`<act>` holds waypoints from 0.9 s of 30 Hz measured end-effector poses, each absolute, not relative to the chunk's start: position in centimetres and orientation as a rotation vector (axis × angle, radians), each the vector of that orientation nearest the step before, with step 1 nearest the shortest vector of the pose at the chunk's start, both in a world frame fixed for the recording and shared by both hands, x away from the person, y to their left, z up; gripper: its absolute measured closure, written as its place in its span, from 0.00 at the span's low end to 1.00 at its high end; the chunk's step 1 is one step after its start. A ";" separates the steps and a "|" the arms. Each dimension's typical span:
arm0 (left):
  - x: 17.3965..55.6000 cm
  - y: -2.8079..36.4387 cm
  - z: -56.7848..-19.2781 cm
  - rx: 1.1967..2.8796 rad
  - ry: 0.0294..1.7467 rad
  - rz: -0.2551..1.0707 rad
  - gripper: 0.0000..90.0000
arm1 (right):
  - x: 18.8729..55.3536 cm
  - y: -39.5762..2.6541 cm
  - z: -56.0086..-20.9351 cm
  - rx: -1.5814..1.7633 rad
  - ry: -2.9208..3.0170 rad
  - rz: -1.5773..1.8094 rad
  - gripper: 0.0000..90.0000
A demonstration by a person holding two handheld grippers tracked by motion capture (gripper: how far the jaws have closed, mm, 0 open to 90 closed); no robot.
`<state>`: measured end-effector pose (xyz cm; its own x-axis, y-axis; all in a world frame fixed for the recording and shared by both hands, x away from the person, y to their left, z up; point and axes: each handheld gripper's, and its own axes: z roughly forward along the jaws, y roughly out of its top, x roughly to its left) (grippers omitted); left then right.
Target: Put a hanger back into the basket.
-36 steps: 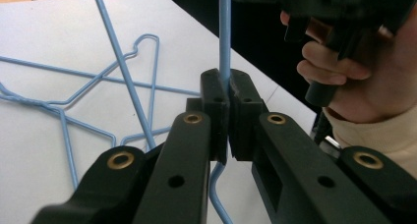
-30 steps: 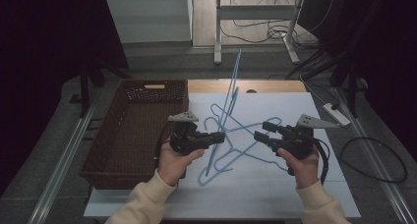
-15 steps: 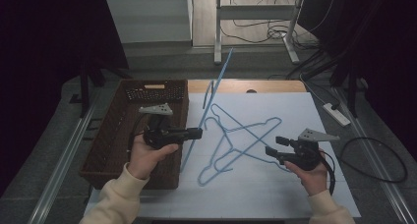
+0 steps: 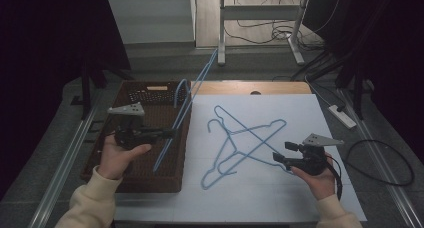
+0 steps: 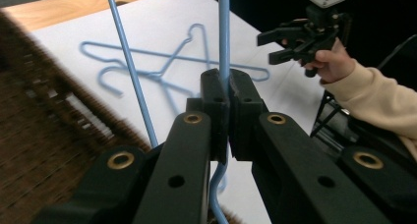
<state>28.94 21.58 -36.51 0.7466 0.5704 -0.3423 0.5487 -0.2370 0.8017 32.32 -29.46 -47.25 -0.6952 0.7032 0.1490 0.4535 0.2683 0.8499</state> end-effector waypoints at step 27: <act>30.4 31.4 -40.5 1.979 1.013 -0.013 0.97 | 32.4 -29.6 -47.8 1.101 2.288 1.342 0.32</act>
<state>30.44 31.43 -40.50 0.6663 0.6472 -0.3704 0.6564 -0.2734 0.7032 32.42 -29.61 -47.84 -0.6751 0.7245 0.1394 0.4754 0.2826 0.8332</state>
